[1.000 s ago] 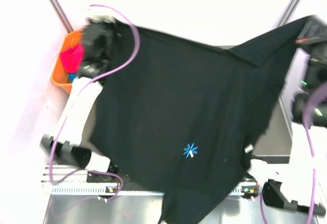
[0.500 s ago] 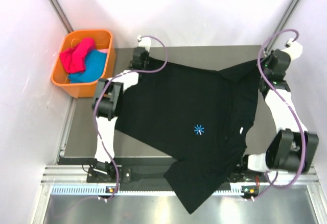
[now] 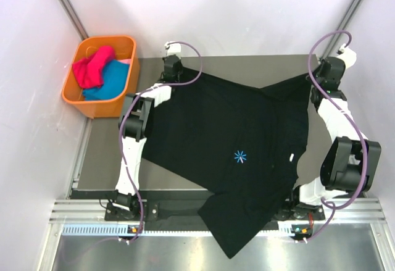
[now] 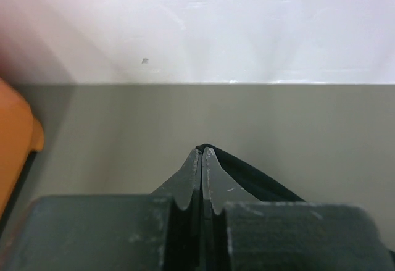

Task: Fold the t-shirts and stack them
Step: Fold the tshirt

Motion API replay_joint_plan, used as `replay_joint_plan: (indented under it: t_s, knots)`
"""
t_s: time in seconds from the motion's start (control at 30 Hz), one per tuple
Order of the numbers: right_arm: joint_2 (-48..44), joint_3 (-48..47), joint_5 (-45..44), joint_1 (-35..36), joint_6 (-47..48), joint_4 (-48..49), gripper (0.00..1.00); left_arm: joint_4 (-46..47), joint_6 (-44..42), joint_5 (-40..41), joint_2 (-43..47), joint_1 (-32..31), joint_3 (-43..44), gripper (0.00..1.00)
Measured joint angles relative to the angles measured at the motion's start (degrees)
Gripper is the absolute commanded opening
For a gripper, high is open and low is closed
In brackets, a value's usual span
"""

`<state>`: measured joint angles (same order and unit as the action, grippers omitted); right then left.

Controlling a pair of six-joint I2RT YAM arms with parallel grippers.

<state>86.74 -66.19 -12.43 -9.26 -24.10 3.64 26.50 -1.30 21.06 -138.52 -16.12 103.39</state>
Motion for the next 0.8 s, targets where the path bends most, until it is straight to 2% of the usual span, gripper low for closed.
replay_joint_plan:
  t_s: [0.33,0.53,0.8]
  knots:
    - [-4.74,0.07,2.34,0.0,-6.6,-17.51,0.0,-14.34,7.65,3.82,1.09,-0.09,0.02,0.0]
    - [-9.92,0.07,2.01,0.02,-8.9,-29.42,0.0,-23.08,10.23,0.66,5.18,-0.09,0.0,0.0]
    - [-16.13,0.33,2.03,0.92,-11.8,-41.44,0.0,-27.06,11.91,-3.65,13.46,-0.09,-5.22,0.0]
